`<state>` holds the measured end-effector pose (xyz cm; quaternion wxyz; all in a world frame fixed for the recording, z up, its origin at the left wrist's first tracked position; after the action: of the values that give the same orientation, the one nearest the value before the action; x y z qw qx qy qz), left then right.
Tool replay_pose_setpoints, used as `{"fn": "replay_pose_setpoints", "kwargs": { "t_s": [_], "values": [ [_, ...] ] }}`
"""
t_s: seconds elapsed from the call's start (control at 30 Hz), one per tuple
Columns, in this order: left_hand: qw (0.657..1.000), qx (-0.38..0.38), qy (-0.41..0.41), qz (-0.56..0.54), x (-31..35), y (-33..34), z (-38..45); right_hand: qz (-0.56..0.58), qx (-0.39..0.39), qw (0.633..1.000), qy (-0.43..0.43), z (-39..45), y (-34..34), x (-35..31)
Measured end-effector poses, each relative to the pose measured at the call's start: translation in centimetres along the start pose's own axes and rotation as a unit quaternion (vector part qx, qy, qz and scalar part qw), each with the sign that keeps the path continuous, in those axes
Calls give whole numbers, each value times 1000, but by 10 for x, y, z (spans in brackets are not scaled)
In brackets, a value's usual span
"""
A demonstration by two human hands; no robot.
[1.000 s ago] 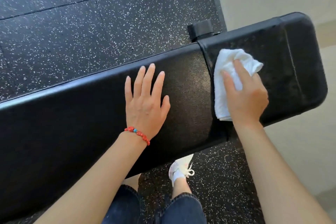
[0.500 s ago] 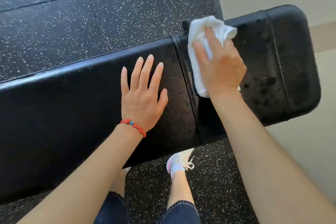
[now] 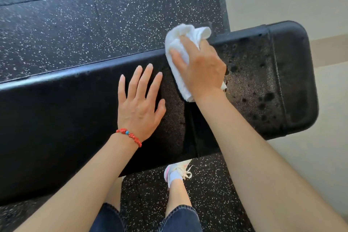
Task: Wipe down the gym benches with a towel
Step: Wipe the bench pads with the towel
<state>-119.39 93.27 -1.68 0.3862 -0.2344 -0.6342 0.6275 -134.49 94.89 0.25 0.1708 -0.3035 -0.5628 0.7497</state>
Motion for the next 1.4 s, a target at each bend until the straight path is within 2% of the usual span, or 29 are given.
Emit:
{"fn": "replay_pose_setpoints", "kwargs": {
  "t_s": [0.13, 0.2, 0.27, 0.33, 0.47, 0.57, 0.63, 0.7, 0.77, 0.83, 0.93, 1.03, 1.1, 1.2, 1.27, 1.33, 1.4],
  "values": [
    [1000, 2, -1, -5, 0, -1, 1, -46, 17, 998, -39, 3, -9, 18],
    [1000, -1, -2, -4, 0, 0, 1, -59, 8, 998, -8, 13, -12, 49],
    [1000, -2, -3, 0, -1, 1, 0, -51, 2, 997, 61, 20, -18, 79],
    [1000, -2, -3, 8, 0, 3, -1, -51, 19, 995, 83, 16, -21, 83],
    [1000, 5, -4, 13, 0, 3, 0, -55, 9, 998, -35, 5, -15, 37],
    [1000, 16, -16, 9, 1, 1, 0, -70, 16, 995, -75, 12, -18, 54],
    [1000, 22, -19, 8, 6, 0, 5, -74, 24, 997, -18, 17, -27, 92],
    [1000, 20, -4, 4, 16, 3, 12, -68, 31, 994, 81, 18, -36, 129],
    [1000, 14, 3, 0, 23, 6, 17, -73, 51, 987, 135, 11, -38, 136],
    [1000, 8, 2, -1, 25, 8, 19, -88, 79, 988, 97, -3, -38, 107],
    [1000, 8, 7, -1, 23, 9, 17, -87, 78, 993, -29, -34, -31, 51],
    [1000, 8, 11, 1, 22, 9, 17, -74, 94, 991, -67, -39, -34, 57],
    [1000, 5, 9, -2, 22, 8, 17, -113, 116, 986, -31, -33, -42, 85],
    [1000, 5, 7, -11, 23, 6, 18, -128, 145, 977, 93, -36, -56, 130],
    [1000, -3, 6, -13, 24, 5, 18, -121, 160, 969, 142, -51, -58, 130],
    [1000, -10, 13, -15, 26, 4, 18, -102, 159, 971, 144, -66, -53, 109],
    [999, -15, 37, -24, 30, 2, 17, -102, 147, 978, 107, -82, -47, 83]
  ]
}}
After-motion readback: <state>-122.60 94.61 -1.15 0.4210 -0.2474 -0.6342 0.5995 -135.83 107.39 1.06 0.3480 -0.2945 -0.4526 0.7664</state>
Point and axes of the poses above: each hand's wrist, its own z-axis towards the middle knuckle, its own y-axis out of the palm, x = y × z, the point moved 8 cm from there along z, towards the middle knuckle, and after that the axes turned 5 degrees about x, right-handed, at the moved point
